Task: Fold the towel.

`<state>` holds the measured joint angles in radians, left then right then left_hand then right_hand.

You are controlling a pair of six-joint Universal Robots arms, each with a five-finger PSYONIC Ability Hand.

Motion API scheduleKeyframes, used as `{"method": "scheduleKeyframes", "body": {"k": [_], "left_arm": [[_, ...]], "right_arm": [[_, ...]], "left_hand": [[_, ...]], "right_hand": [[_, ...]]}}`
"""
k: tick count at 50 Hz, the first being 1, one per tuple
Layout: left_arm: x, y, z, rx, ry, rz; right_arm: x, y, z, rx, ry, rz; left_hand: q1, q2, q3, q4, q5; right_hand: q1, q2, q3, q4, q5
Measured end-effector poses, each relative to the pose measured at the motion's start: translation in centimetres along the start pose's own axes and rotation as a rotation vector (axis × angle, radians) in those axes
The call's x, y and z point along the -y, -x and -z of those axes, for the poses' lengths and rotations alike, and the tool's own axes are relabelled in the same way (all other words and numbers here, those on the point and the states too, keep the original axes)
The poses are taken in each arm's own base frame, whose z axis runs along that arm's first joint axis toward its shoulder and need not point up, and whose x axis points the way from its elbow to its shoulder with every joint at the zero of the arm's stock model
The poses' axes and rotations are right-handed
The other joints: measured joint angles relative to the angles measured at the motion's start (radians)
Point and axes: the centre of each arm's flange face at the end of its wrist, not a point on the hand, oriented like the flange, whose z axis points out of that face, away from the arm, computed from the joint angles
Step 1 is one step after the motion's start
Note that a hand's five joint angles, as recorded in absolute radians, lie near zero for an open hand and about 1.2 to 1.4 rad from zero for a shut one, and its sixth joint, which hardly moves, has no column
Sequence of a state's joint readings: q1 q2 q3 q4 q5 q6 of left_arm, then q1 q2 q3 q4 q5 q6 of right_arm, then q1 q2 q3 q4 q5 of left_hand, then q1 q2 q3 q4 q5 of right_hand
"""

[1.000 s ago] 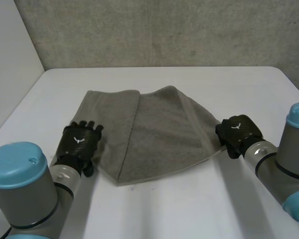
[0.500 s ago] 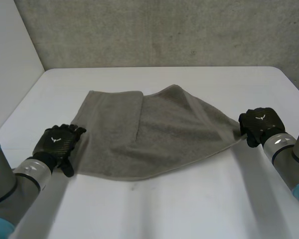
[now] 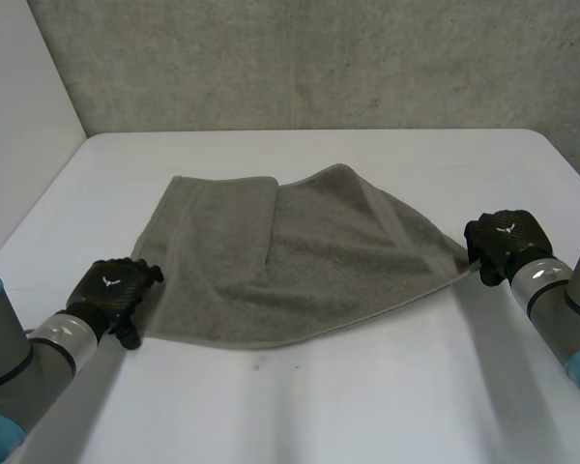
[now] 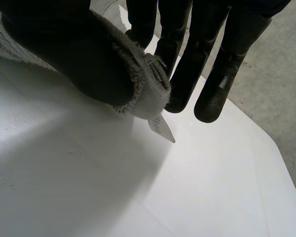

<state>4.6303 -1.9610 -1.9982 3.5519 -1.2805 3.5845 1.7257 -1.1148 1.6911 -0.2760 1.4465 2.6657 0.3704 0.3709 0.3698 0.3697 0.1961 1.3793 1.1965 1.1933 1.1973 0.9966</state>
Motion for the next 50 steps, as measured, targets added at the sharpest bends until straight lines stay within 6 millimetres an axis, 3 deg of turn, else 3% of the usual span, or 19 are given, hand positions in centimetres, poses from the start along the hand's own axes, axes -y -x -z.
{"method": "scheduleKeyframes", "body": {"k": [34, 36, 37, 42, 43, 50], "left_arm": [[0.7, 1.9, -4.1, 0.03, -0.045, -0.031], [0.9, 2.1, -4.5, 0.035, -0.052, -0.032], [1.0, 2.2, -4.6, 0.038, -0.057, -0.032], [1.4, 2.4, -4.7, 0.045, -0.071, -0.028], [1.5, 2.4, -4.7, 0.045, -0.073, -0.028], [2.1, 2.3, -3.6, 0.051, -0.083, -0.029]], "right_arm": [[-0.5, 0.5, 0.1, 0.014, 0.015, 0.009], [-0.5, 0.5, 0.1, 0.014, 0.015, 0.009], [-0.5, 0.5, 0.0, 0.014, 0.015, 0.01], [-0.5, 0.5, 0.0, 0.014, 0.016, 0.011], [-0.5, 0.5, 0.0, 0.014, 0.017, 0.011], [-0.7, 0.6, -0.1, 0.017, 0.022, 0.012]], "left_hand": [[0.152, 0.153, 0.15, 0.151, 0.098], [0.23, 0.221, 0.221, 0.223, 0.146], [0.329, 0.324, 0.319, 0.319, 0.326], [0.458, 0.455, 0.456, 0.456, 0.44], [0.634, 0.617, 0.616, 0.617, 0.616], [0.774, 0.812, 0.811, 0.81, 0.779]], "right_hand": [[0.0, 0.0, 0.0, 0.0, 0.0], [0.0, 0.0, 0.0, 0.0, 0.0], [0.0, 0.0, 0.0, 0.0, 0.0], [0.0, 0.0, 0.0, 0.0, 0.0], [0.0, 0.0, 0.0, 0.0, 0.0], [0.0, 0.0, 0.0, 0.0, 0.0]]}}
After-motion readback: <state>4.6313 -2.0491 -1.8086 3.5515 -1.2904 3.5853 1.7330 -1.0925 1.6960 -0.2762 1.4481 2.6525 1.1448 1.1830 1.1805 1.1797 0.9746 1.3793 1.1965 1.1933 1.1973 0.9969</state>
